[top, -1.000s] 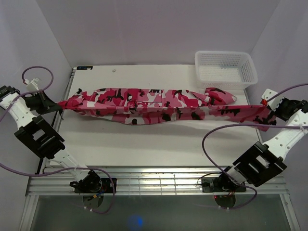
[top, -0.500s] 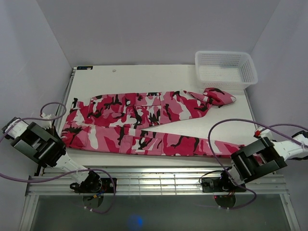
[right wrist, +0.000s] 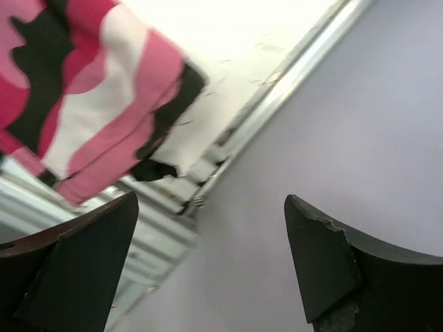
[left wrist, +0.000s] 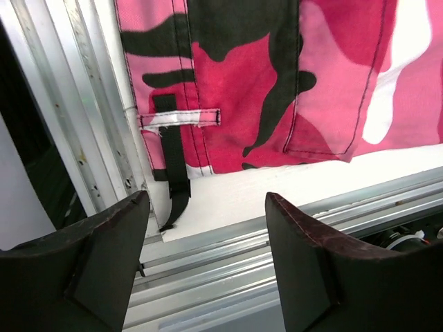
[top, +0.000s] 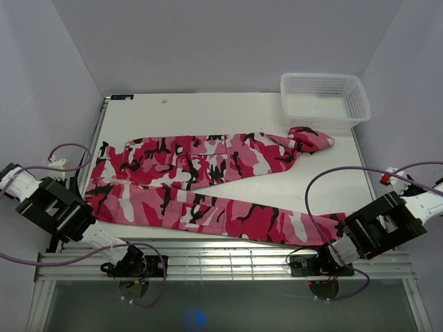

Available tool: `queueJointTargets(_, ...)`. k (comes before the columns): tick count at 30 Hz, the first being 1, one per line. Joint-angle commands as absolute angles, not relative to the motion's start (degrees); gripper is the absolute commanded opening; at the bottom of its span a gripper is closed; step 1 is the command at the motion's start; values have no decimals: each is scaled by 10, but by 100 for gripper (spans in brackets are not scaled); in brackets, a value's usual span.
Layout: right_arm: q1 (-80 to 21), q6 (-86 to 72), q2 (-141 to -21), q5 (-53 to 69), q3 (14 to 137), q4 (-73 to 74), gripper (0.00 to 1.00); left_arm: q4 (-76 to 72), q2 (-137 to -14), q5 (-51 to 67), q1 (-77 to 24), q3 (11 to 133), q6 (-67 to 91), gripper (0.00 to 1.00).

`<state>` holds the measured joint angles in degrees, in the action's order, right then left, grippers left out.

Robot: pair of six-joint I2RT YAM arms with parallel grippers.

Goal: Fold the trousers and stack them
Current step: Flatten the trousers out

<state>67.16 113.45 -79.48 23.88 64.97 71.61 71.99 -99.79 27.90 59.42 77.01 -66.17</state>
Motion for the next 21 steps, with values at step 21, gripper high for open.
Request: queueJointTargets(21,91,848,-886,187,577,100,85,576,-953,446,350,773,-367,80)
